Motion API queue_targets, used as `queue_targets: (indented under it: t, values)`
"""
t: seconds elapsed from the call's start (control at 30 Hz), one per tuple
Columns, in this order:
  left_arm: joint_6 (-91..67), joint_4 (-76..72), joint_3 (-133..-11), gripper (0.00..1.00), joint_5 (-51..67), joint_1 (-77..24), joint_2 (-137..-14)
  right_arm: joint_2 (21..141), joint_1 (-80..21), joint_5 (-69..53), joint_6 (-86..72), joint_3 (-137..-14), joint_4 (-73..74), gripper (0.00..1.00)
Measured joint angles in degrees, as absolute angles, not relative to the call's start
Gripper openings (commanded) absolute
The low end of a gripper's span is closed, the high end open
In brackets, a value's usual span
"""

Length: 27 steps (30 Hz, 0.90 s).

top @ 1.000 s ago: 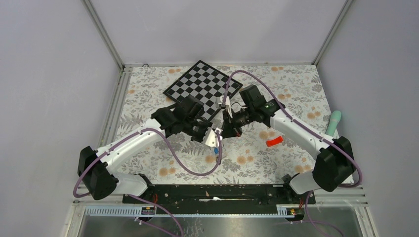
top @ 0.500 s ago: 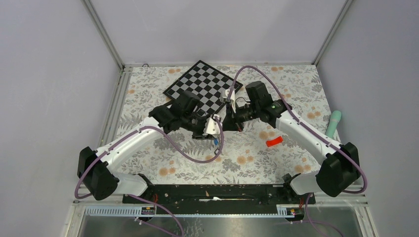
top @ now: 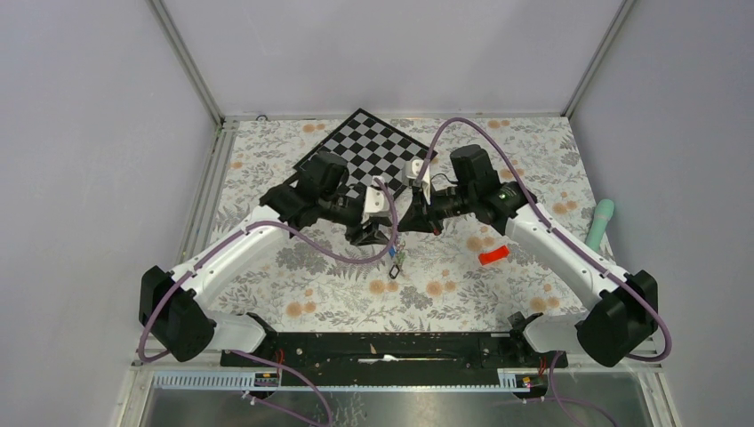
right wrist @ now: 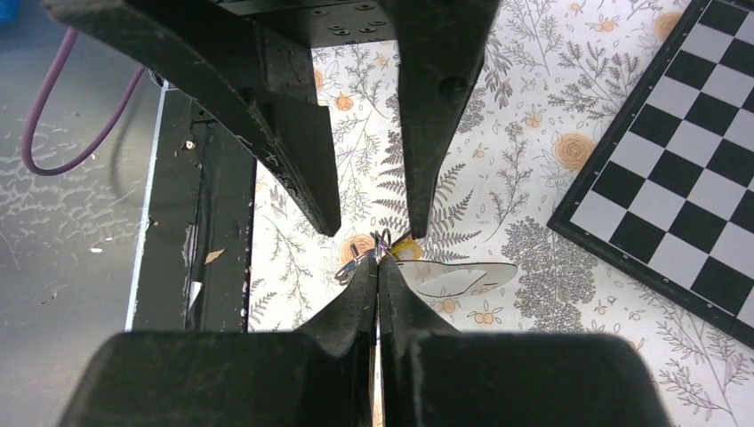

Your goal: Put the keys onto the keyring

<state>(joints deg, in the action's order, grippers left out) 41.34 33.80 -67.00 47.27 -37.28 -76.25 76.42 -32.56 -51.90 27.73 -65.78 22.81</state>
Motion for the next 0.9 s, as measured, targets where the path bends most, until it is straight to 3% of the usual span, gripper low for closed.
queue_targets:
  t: [0.43, 0.9]
  values:
    - [25.89, 23.46, -67.00, 0.29, 55.07, -35.99, -77.89, 75.57, -32.47, -51.94, 28.69, -65.58, 22.81, 0.00]
    - [24.08, 20.84, -64.29, 0.27, 55.96, -34.30, -77.87, 75.37, -31.68, -51.96, 28.62, -65.28, 22.74, 0.00]
